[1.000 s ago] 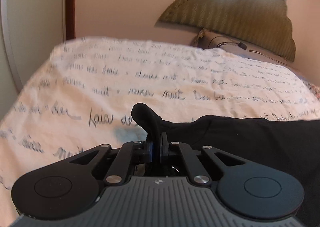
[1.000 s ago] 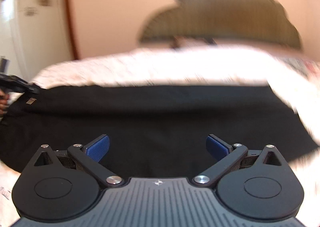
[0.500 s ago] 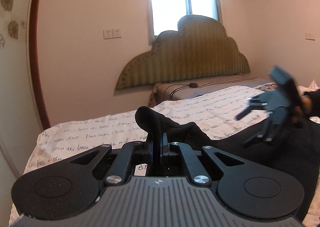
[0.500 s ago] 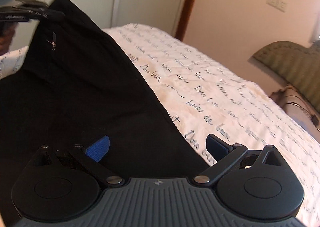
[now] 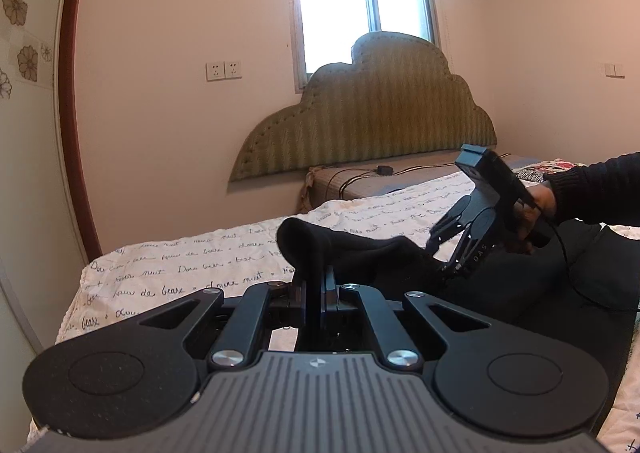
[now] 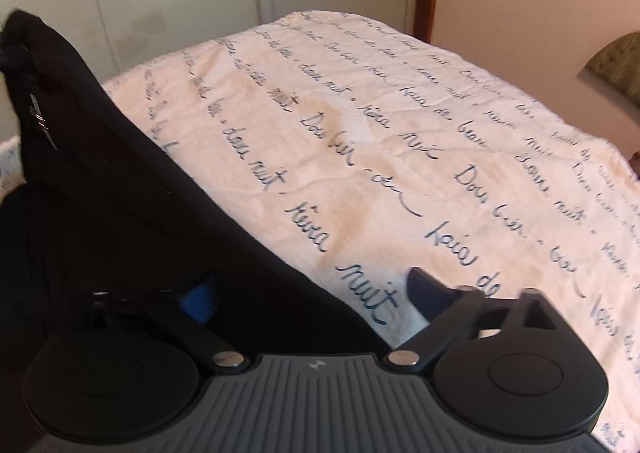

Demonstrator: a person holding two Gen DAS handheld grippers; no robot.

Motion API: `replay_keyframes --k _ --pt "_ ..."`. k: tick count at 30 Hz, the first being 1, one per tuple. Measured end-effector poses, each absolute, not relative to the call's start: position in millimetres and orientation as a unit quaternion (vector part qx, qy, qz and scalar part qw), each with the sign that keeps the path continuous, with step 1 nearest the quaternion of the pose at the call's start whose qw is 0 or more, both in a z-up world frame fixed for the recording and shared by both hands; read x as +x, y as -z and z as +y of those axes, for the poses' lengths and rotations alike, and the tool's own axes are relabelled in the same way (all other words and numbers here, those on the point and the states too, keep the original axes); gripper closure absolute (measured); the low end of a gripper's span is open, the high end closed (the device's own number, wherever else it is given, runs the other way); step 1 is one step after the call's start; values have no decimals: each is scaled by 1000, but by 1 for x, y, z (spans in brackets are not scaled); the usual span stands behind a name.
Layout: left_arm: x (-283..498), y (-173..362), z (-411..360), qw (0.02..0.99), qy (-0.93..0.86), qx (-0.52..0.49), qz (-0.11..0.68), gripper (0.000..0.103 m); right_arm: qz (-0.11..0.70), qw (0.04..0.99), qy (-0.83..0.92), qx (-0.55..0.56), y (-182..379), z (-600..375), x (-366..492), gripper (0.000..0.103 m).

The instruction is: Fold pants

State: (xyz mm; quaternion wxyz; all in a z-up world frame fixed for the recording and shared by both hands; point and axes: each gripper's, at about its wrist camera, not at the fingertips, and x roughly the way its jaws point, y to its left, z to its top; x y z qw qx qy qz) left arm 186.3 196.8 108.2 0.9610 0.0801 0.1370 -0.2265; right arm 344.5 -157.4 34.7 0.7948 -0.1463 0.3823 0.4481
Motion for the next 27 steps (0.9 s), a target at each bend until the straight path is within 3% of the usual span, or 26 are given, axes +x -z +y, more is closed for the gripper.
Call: replay_keyframes --k 2,8,15,19,23,27 --pt "189 -106 198 962 221 78 140 97 395 785 -458 -135 -34 -159 341 80" --pt "199 -105 214 967 202 41 151 97 358 801 -455 -152 -60 -161 304 95" --pt "150 -116 248 964 211 -52 153 92 294 810 -500 -83 -114 -195 191 95" --pt "122 -76 263 953 183 -109 216 81 337 788 -512 -58 -73 -190 134 95" --pt "104 -47 251 947 138 -55 286 69 373 790 -486 -30 -35 -185 134 95" --pt "83 -51 260 942 123 -45 309 63 365 797 -481 -3 -39 -191 132 95"
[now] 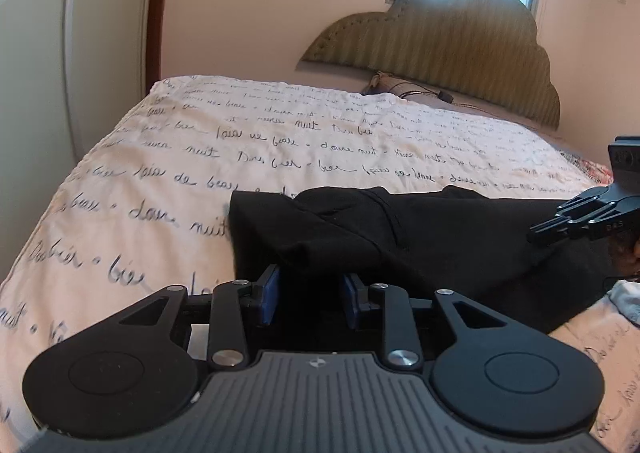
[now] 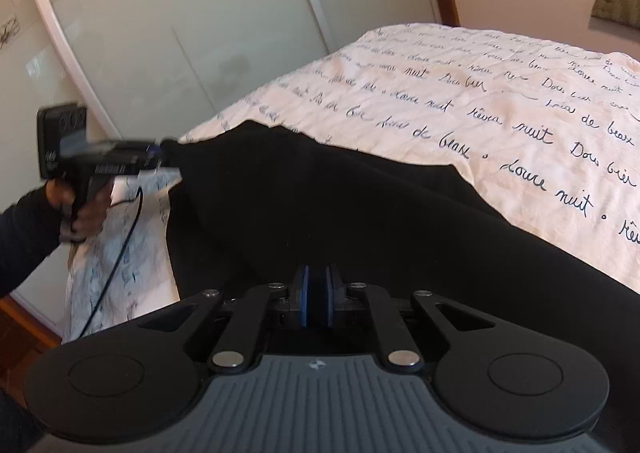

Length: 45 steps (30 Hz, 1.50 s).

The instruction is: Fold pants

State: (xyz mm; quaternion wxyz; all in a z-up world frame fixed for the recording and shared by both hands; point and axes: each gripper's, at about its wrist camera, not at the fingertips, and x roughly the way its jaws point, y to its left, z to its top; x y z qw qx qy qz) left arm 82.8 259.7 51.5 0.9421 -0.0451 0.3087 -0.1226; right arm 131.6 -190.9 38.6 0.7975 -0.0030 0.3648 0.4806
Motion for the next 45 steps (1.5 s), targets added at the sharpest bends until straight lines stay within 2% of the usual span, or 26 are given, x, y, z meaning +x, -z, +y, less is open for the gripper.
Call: replay_keyframes --k 4,5,8,11,23,24,26,28,29,33,37,38,40,41,42,45 --pt "55 -72 277 934 131 -155 294 35 365 799 -478 9 -39 -190 130 95" --pt "49 -78 280 928 136 -200 284 34 366 801 -474 14 -38 -191 130 95" --pt "48 -77 282 895 153 -321 270 34 370 801 -470 42 -34 -196 131 95" --pt "62 -66 269 861 137 -387 300 34 373 804 -461 42 -28 -197 130 95" --pt "92 -28 239 822 28 -420 383 36 380 810 -443 54 -25 -198 129 95" --pt "94 -26 240 823 16 -419 384 40 379 810 -443 57 -25 -198 129 95" --pt "101 -25 241 824 -10 -410 392 58 380 811 -441 61 -23 -199 130 95" --pt "108 -28 238 832 -21 -383 401 86 382 812 -437 62 -22 -199 131 95" --pt "110 -29 236 835 -24 -371 406 91 384 812 -435 62 -21 -199 132 95" --pt "108 -40 227 855 -25 -329 399 99 389 817 -421 58 -23 -200 130 94" --pt "101 -66 222 878 0 -305 370 100 369 837 -393 98 -39 -234 115 93" --pt "100 -73 222 882 6 -301 363 100 365 841 -381 122 -42 -248 112 88" --pt "101 -82 224 884 20 -301 356 100 365 846 -345 181 -44 -282 107 61" --pt "102 -87 226 885 26 -303 353 100 366 846 -322 215 -43 -300 104 24" --pt "103 -90 227 884 30 -306 352 100 363 845 -300 254 -41 -316 100 4" --pt "107 -95 233 878 40 -323 352 100 371 807 -279 364 -29 -349 96 4"
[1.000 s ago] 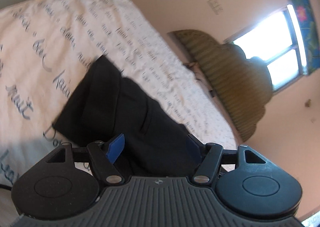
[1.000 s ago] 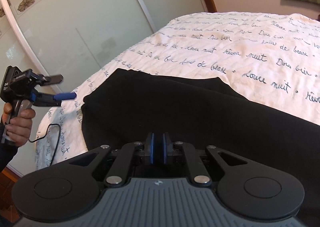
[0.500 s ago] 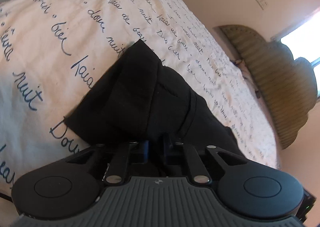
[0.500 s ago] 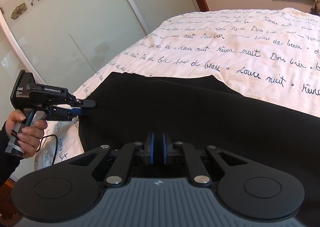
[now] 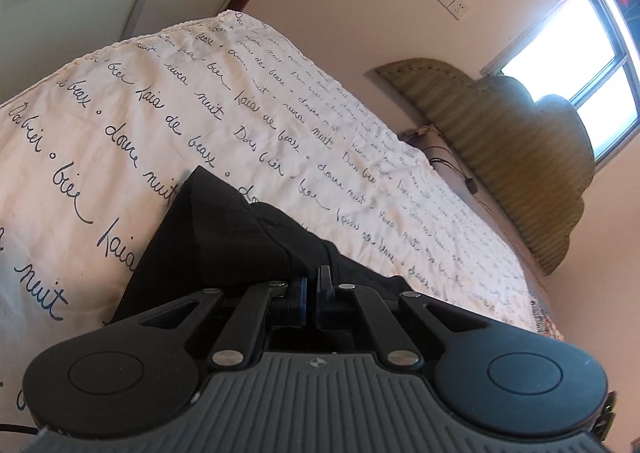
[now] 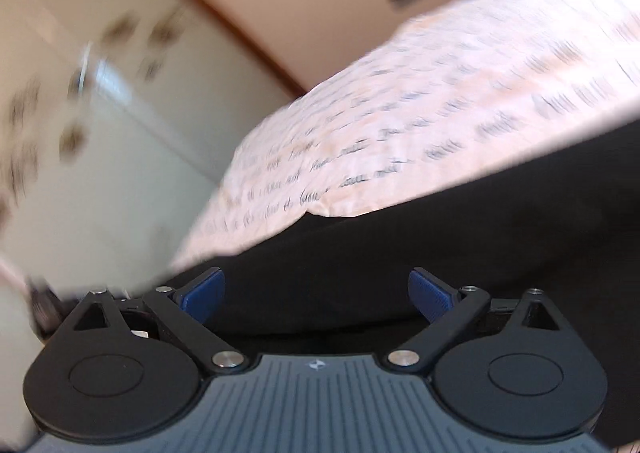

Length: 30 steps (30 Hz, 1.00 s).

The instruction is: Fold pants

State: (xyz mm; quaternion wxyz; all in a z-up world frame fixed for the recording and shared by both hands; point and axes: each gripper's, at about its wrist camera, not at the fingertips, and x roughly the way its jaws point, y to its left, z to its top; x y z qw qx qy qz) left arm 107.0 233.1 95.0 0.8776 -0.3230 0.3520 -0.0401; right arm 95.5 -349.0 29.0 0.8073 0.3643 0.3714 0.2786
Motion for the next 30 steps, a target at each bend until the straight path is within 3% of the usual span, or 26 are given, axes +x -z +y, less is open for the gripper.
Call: replay_keyframes --k 5,13,16,18,21,30 --pt "107 -100 237 873 48 -331 355 100 396 749 -266 460 -10 -349 100 4" --pt "99 -103 238 878 57 -315 355 100 441 740 -203 466 24 -318 120 6" --pt "98 -101 240 881 53 -307 357 100 418 748 -177 484 30 -328 122 36" --pt "98 -97 241 882 53 -297 361 100 398 748 -171 504 32 -339 120 68" --pt "101 -88 243 882 56 -282 375 100 377 765 -169 494 31 -347 115 85" --pt "82 -80 255 884 71 -244 392 97 329 792 -212 469 -8 -357 61 89"
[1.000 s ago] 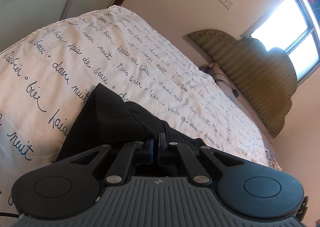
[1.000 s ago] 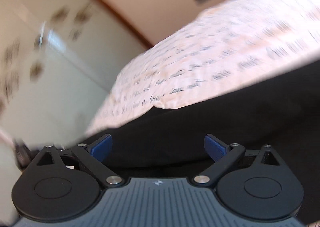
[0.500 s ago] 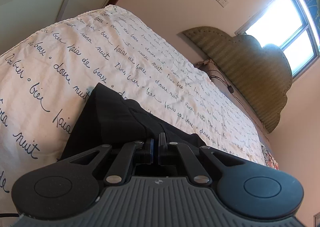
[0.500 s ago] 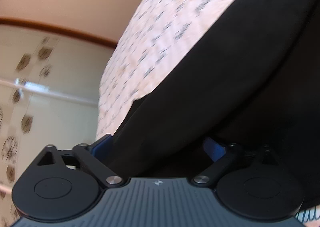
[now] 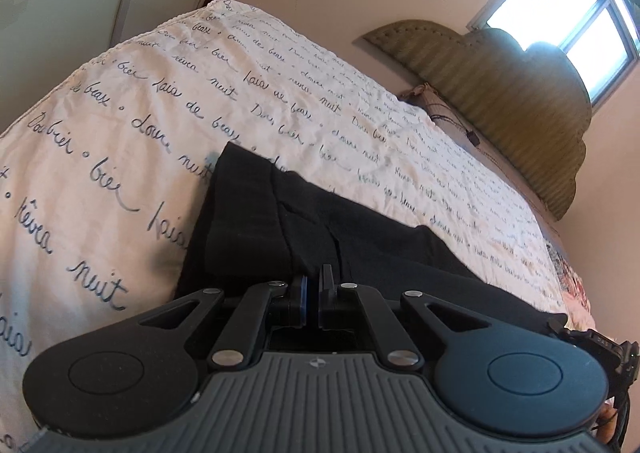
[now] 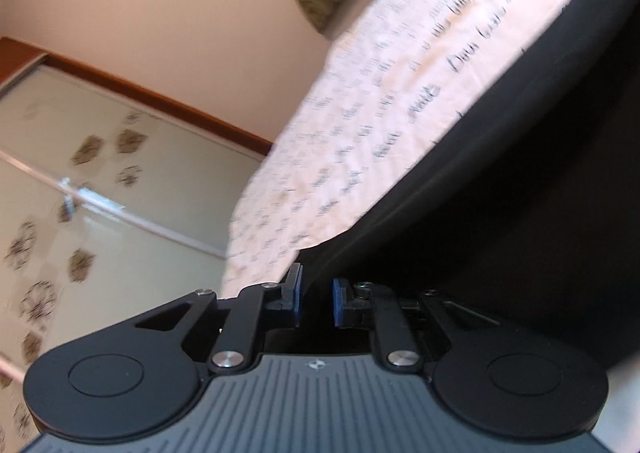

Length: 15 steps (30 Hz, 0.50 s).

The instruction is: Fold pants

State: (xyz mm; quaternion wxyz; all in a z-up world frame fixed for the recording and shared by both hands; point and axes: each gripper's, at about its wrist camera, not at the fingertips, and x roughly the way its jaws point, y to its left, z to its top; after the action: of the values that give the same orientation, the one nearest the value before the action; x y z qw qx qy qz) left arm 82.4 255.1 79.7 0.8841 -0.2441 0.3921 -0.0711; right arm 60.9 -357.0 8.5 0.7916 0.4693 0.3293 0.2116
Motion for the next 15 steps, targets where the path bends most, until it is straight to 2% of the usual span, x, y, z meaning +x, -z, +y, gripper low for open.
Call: replay_keyframes --k 5,9,12,13,15 --pt "91 -42 264 858 53 -256 441 96 406 761 -164 477 50 -359 42 89" --pt "91 -48 259 868 54 -233 435 96 389 757 -173 496 49 -363 44 89" --pt "88 -56 255 876 42 -194 439 74 389 759 -174 492 45 -363 47 89" --pt "86 -55 253 876 36 -176 447 63 388 759 -175 494 45 -363 47 89" --pt "78 -56 250 883 13 -139 449 52 385 758 -177 496 45 -362 48 89"
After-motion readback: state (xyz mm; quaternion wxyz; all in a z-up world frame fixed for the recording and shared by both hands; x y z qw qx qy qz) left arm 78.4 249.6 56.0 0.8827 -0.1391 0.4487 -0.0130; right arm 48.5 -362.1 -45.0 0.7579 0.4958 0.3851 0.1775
